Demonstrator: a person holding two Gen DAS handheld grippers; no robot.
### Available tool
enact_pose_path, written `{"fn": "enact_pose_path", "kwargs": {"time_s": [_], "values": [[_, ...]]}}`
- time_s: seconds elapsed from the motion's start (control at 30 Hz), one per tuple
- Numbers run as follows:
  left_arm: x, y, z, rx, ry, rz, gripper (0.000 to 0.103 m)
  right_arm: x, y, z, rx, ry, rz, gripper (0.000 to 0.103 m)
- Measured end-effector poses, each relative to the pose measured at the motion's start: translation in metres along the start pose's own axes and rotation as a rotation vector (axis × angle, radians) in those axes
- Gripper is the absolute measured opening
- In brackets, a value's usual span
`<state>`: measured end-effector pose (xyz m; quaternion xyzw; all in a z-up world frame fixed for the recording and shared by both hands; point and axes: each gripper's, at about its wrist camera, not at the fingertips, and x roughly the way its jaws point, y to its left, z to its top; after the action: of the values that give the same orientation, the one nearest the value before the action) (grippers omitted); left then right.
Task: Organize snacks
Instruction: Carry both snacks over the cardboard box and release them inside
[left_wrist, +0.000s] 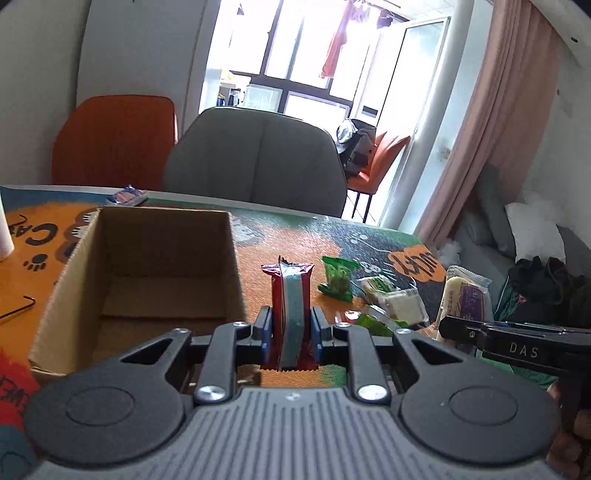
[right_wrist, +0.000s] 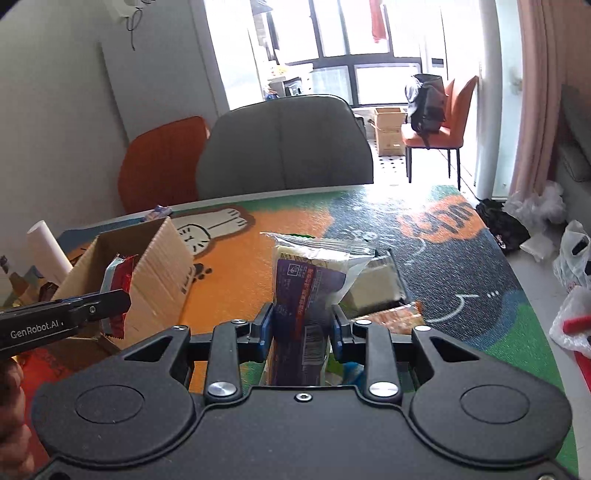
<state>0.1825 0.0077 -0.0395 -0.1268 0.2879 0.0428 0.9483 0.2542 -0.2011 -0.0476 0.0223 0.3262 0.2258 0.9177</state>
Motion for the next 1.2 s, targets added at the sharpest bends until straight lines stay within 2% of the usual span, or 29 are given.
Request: {"fn": "enact_pose_path", "kwargs": {"time_s": [0.43, 0.9, 0.97, 1.07, 1.2], "values": [[-0.018, 0.046, 0.004, -0.048, -0.026, 0.062, 0.02, 0.013, 0.051, 0.021, -0.05, -0.033, 0.064, 0.029], [-0.019, 0.093, 0.009, -0.127, -0.005, 0.115, 0.021, 0.017, 0.109, 0.044, -0.129, -0.061, 0.112, 0.029], [-0.02, 0.098, 0.009, -0.134, -0.006, 0.131, 0.024, 0.018, 0.116, 0.047, -0.145, -0.063, 0.115, 0.029], [-0.022, 0.104, 0.011, -0.149, -0.007, 0.117, 0.025, 0.018, 0.126, 0.053, -0.162, -0.067, 0.118, 0.029], [-0.028, 0.111, 0.013, -0.162, -0.015, 0.105, 0.031, 0.019, 0.139, 0.058, -0.184, -0.072, 0.127, 0.029]]}}
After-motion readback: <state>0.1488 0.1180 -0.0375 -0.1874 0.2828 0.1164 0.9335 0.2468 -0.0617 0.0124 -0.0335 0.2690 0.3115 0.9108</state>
